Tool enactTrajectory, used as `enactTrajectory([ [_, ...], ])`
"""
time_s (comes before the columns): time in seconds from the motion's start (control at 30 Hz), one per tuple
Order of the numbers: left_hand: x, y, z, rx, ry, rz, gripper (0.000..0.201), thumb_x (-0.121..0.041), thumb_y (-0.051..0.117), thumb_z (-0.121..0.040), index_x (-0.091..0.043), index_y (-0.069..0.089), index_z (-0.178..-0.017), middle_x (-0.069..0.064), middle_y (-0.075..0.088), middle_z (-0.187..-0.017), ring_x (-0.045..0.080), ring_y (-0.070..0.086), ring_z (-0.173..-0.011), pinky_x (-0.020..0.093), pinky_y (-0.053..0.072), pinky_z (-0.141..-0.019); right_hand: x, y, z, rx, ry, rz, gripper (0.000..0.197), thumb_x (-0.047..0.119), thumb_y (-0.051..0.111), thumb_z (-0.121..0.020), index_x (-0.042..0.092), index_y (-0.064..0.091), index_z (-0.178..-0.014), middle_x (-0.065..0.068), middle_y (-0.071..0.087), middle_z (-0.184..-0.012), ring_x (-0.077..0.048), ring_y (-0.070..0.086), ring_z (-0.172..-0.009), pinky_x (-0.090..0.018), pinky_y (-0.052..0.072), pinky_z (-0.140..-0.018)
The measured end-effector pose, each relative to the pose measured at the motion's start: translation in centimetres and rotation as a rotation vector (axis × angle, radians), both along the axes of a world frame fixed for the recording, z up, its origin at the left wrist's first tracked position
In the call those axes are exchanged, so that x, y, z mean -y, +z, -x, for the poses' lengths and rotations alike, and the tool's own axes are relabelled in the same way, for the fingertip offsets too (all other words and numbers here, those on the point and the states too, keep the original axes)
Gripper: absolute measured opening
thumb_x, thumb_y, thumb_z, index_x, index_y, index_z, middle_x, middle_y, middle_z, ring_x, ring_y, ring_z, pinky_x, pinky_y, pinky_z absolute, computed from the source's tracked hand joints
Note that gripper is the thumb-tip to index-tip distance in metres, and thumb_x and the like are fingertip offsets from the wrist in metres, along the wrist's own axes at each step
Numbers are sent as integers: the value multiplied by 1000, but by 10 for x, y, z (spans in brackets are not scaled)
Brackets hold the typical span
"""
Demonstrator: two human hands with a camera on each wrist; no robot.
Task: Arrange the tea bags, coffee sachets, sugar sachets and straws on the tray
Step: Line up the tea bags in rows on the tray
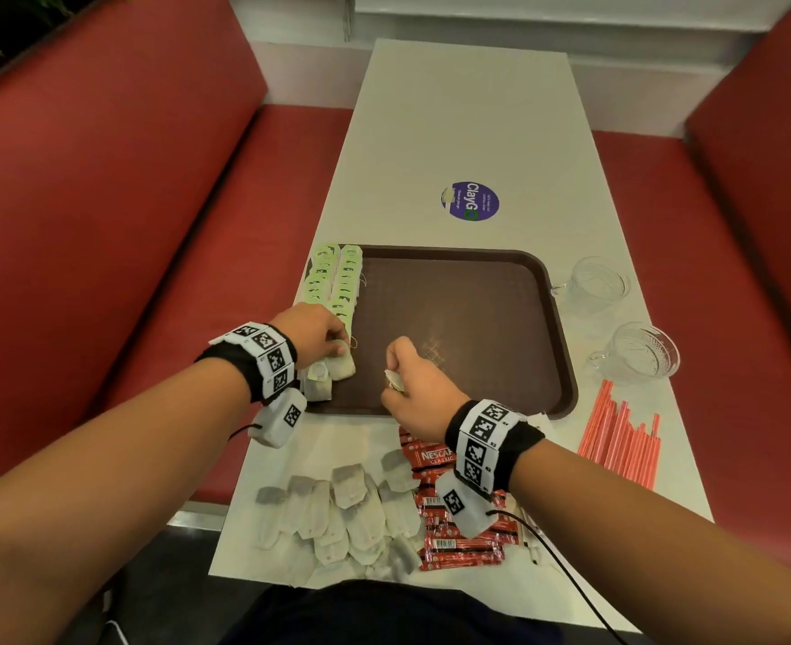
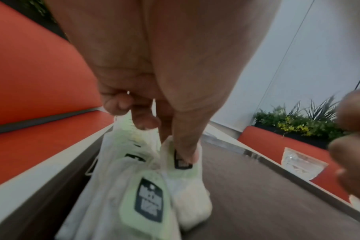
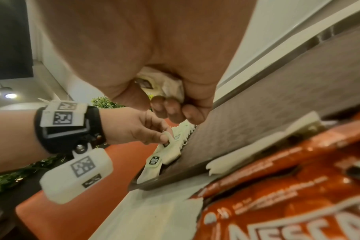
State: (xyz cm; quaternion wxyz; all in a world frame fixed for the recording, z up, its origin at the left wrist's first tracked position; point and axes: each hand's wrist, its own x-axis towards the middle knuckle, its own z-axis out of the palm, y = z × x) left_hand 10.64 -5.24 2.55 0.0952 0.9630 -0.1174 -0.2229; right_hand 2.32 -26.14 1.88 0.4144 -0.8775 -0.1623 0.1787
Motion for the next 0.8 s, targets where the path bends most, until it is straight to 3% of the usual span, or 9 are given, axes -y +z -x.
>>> enactTrajectory([
  [0.1,2,-2,-14,46,48,-40,18,-31,68,-92,-26,74,-108,-4,70,-106,18,62,-101,34,51,-88,1,2,-1,9,17,7,22,6,53,-88,14,33,-94,-1,44,-67,-17,37,-56,-33,33,-54],
  [0.27,4,-12,-25,108,40,-99,30,-37,71,-88,-27,64,-115,-3,62,-112,20,59,-103,36,49,-86,3,3,1,-5,29,7,21,5,52,-89,14,33,-92,-1,44,-67,-17,35,-56,-33,32,-54],
  [0.37,8,-17,-18,229,25,-185,32,-57,67,-83,-31,57,-100,-6,59,-104,21,56,-101,39,44,-87,3,2,3,-27,31,-6,22,5,52,-88,15,32,-92,-3,46,-69,-17,38,-56,-33,34,-54],
  [0.47,15,-21,-9,176,-50,-335,43,-72,67,-71,-33,54,-85,-11,58,-91,18,53,-94,39,41,-86,4,0,2,-54,39,-18,24,8,53,-87,17,31,-91,-5,47,-71,-18,39,-57,-35,35,-55],
  [0.67,12,-20,-11,171,-83,-336,34,-61,72,-76,-38,60,-98,-9,60,-106,19,54,-104,39,42,-89,6,-1,-1,-21,63,2,14,9,54,-88,14,43,-80,5,46,-69,-11,40,-60,-27,34,-55],
  [0.8,13,-10,-10,193,-122,-240,38,-64,69,-77,-38,62,-105,-9,57,-107,18,52,-107,39,42,-91,9,-3,-6,-57,63,-12,4,13,57,-89,14,54,-89,3,57,-69,-11,48,-56,-25,42,-53],
])
